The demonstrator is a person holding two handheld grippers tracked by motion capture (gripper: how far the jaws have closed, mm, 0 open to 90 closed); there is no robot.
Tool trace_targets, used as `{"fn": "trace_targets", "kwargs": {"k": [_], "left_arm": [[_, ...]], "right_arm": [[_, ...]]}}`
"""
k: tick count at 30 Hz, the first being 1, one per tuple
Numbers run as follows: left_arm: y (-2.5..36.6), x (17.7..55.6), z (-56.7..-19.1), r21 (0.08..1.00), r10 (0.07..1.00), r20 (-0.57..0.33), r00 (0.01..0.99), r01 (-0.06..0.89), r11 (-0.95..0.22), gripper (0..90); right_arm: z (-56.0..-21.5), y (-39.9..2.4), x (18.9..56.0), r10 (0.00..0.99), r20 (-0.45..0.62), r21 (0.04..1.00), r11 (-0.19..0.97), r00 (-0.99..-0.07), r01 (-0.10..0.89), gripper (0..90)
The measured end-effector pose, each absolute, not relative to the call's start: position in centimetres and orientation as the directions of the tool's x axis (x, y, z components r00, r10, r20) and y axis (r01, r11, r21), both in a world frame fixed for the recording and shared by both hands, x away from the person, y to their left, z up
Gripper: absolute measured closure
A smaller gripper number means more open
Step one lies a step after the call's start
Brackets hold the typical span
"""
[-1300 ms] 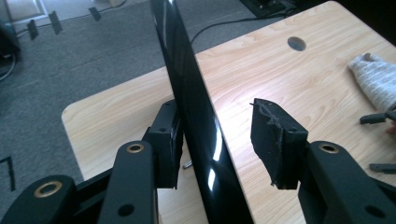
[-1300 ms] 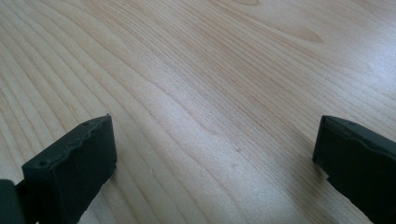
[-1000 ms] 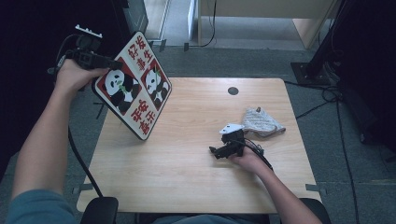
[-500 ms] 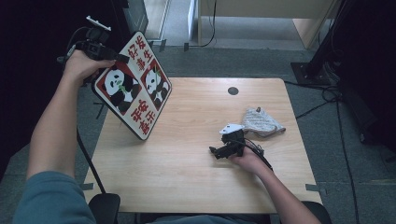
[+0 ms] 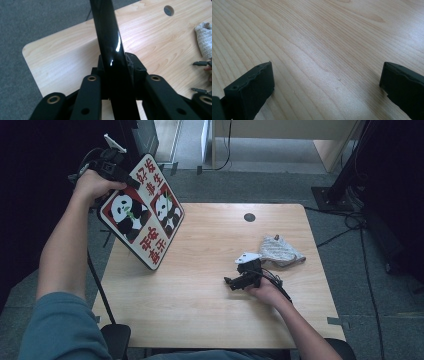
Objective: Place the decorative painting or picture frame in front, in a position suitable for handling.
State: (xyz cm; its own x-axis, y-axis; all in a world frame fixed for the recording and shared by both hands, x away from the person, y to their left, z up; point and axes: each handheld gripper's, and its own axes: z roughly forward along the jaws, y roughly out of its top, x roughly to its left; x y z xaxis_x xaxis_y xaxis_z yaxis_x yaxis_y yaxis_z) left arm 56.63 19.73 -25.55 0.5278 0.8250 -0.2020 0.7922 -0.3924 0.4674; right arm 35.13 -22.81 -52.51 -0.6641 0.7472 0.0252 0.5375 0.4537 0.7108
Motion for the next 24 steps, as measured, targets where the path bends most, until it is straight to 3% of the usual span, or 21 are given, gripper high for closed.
{"fn": "trace_targets", "kwargs": {"k": [9, 12, 15, 19, 24], "left_arm": [[17.9, 56.1, -24.6, 0.436, 0.850, -0.195, 0.489, 0.820, -0.371, 79.0], [18.0, 55.9, -23.9, 0.458, 0.849, -0.246, 0.468, 0.828, -0.324, 80.3], [17.7, 55.6, -23.3, 0.468, 0.829, -0.236, 0.506, 0.807, -0.359, 80.7], [16.1, 54.4, -21.8, 0.472, 0.816, -0.155, 0.557, 0.768, -0.434, 80.6], [15.6, 53.1, -20.6, 0.479, 0.802, -0.170, 0.573, 0.759, -0.441, 80.4]], "right_arm": [[-52.5, -22.8, 35.2, 0.746, 0.024, 0.712, 0.455, -0.665, 0.536, 0.0], [-52.5, -22.8, 35.2, 0.746, 0.024, 0.711, 0.455, -0.665, 0.536, 0.0], [-52.5, -22.8, 35.2, 0.746, 0.023, 0.711, 0.456, -0.666, 0.535, 0.0], [-52.5, -22.8, 35.2, 0.746, 0.025, 0.710, 0.455, -0.665, 0.537, 0.0], [-52.5, -22.8, 35.1, 0.746, 0.025, 0.710, 0.456, -0.666, 0.537, 0.0]]}}
